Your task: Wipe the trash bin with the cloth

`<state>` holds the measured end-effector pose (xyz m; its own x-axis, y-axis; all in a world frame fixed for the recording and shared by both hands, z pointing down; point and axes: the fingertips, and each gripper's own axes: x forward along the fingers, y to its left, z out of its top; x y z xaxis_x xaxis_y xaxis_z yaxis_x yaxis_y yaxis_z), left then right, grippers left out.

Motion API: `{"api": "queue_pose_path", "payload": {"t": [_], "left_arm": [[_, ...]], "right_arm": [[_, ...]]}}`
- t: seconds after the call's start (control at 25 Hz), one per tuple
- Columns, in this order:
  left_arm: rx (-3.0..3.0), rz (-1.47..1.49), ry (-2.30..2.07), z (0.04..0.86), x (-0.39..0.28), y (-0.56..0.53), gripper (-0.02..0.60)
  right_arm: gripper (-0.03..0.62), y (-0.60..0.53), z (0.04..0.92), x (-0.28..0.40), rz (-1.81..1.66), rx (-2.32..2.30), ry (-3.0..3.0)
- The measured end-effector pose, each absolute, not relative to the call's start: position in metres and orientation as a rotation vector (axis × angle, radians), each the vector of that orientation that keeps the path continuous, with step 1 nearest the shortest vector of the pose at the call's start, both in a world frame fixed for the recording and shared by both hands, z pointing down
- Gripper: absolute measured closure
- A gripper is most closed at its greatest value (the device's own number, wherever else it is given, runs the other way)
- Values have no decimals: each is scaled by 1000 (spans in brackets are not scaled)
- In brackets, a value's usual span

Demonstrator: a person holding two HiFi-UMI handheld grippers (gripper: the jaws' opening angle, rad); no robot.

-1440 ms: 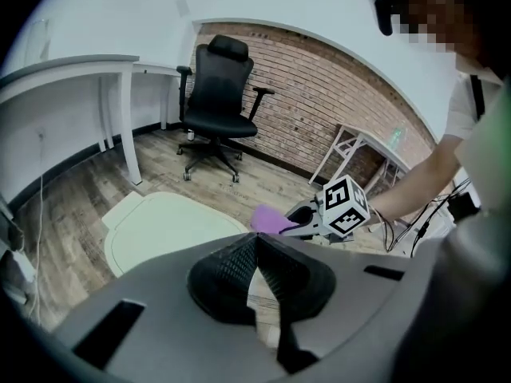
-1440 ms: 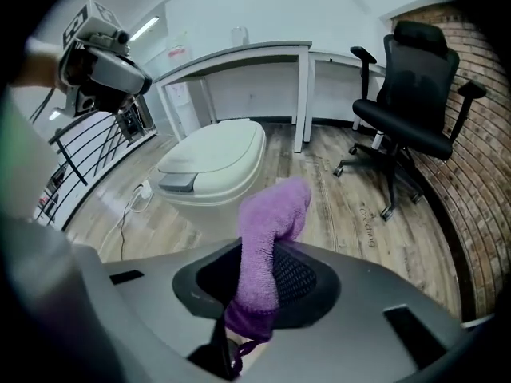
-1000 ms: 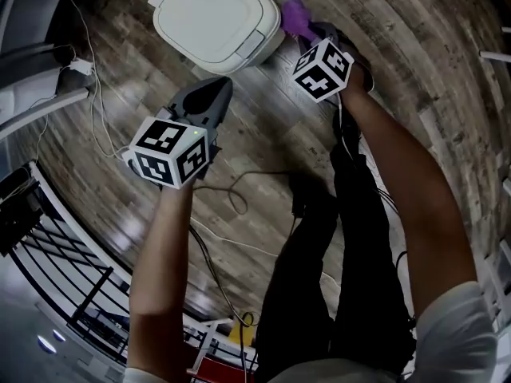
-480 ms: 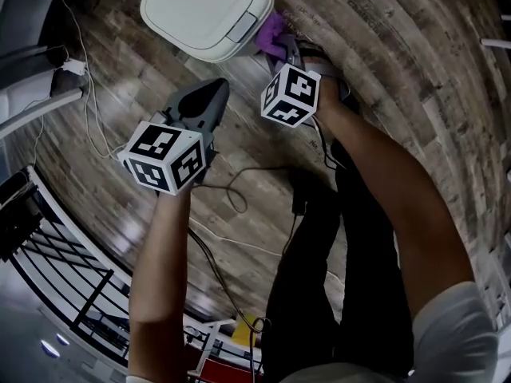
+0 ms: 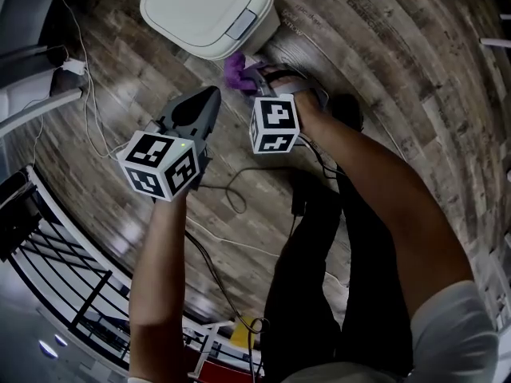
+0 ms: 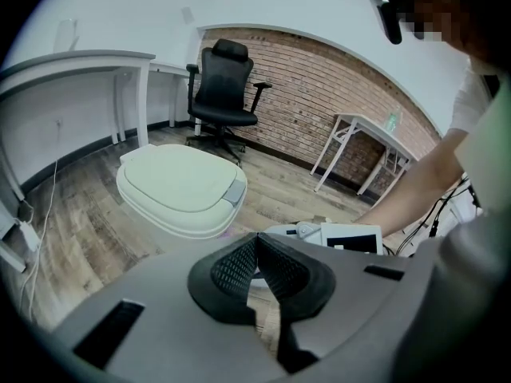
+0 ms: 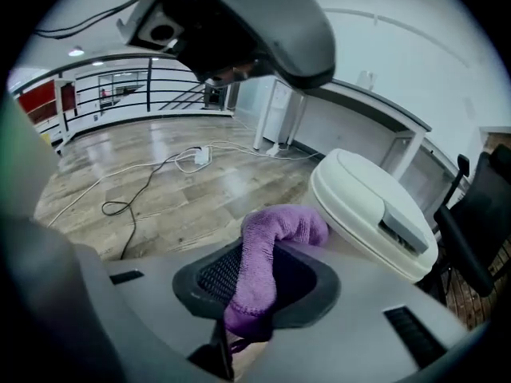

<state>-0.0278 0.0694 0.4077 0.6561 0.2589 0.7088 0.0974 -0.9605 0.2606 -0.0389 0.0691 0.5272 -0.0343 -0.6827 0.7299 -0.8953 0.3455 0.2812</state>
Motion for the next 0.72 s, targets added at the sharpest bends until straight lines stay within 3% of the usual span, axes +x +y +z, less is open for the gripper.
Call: {"api": "queue_pose_path", "payload": {"t": [0.28, 0.72], "left_arm": [[2695, 1159, 247, 406, -33, 73, 578], [2739, 949, -102, 450, 1, 73, 578]], "right_arm": [[497, 105, 527, -43, 337, 1382, -1770], [497, 158, 570, 100, 473, 1633, -1515]]}}
